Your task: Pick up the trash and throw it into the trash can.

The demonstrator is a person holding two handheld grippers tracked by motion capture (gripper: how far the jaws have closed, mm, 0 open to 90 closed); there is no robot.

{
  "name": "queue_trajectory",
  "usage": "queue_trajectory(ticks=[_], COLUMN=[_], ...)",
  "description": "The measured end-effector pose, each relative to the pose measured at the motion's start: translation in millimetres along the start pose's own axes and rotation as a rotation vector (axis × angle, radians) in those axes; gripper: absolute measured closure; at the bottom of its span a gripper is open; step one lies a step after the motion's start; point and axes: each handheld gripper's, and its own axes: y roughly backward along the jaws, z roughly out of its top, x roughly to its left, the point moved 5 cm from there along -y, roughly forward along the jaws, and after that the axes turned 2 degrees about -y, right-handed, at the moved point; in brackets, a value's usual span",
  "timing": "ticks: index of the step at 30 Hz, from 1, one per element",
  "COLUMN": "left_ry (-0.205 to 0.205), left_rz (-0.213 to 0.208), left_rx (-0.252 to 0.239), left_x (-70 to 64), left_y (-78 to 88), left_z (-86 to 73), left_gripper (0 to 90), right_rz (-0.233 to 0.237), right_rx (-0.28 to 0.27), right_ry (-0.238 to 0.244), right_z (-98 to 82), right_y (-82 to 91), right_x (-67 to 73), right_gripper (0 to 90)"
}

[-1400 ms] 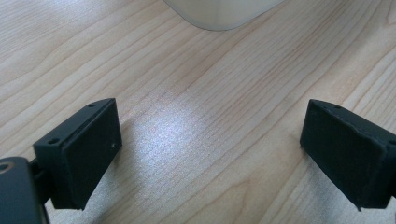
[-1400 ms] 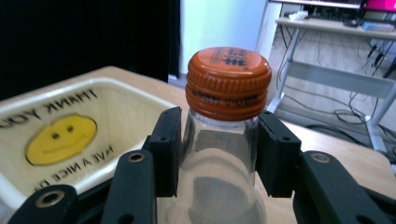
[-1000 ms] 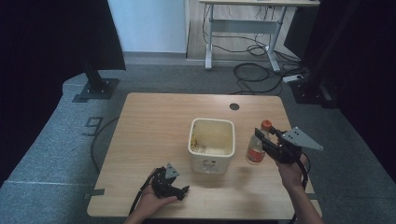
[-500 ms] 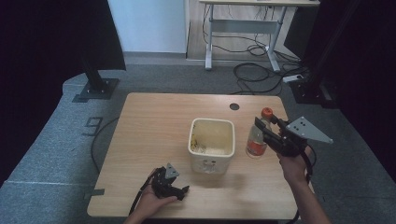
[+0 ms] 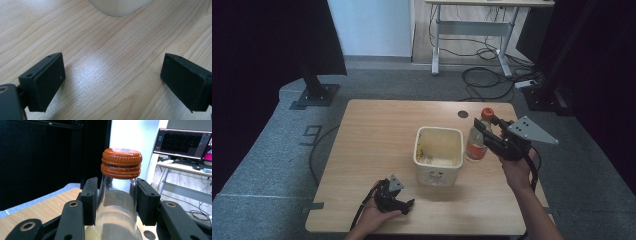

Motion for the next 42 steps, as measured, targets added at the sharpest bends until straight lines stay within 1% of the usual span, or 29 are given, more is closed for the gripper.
queue_trajectory(ticks=[7, 11, 23, 32, 38, 42], left_ry=[0.0, 0.0, 0.002, 0.002, 0.002, 0.001], left_rz=[0.0, 0.0, 0.0, 0.0, 0.0, -0.001], left_rx=[0.0, 0.0, -0.001, -0.001, 0.0, 0.0], left_x=[0.0, 0.0, -0.2, -0.2, -0.1, -0.2], left_y=[0.0, 0.0, -0.1, 0.0, 0.1, 0.0], left_z=[0.0, 0.0, 0.0, 0.0, 0.0, 0.0], left_gripper=[5.8, 5.8, 5.9, 5.9, 5.9, 5.9], right_rz=[0.005, 0.02, 0.035, 0.042, 0.046, 0.045], right_rx=[0.001, 0.013, 0.005, 0.007, 0.011, 0.021], right_ry=[0.001, 0.011, 0.006, -0.003, -0.021, -0.016], right_z=[2.9, 1.6, 6.6, 7.0, 7.1, 5.2], right_y=[-6.1, -11.4, -26.0, -36.8, -43.0, -46.5], right_x=[5.8, 11.9, 23.5, 29.0, 31.0, 33.1], right_gripper=[56.7, 56.8, 57.0, 57.0, 57.1, 57.1])
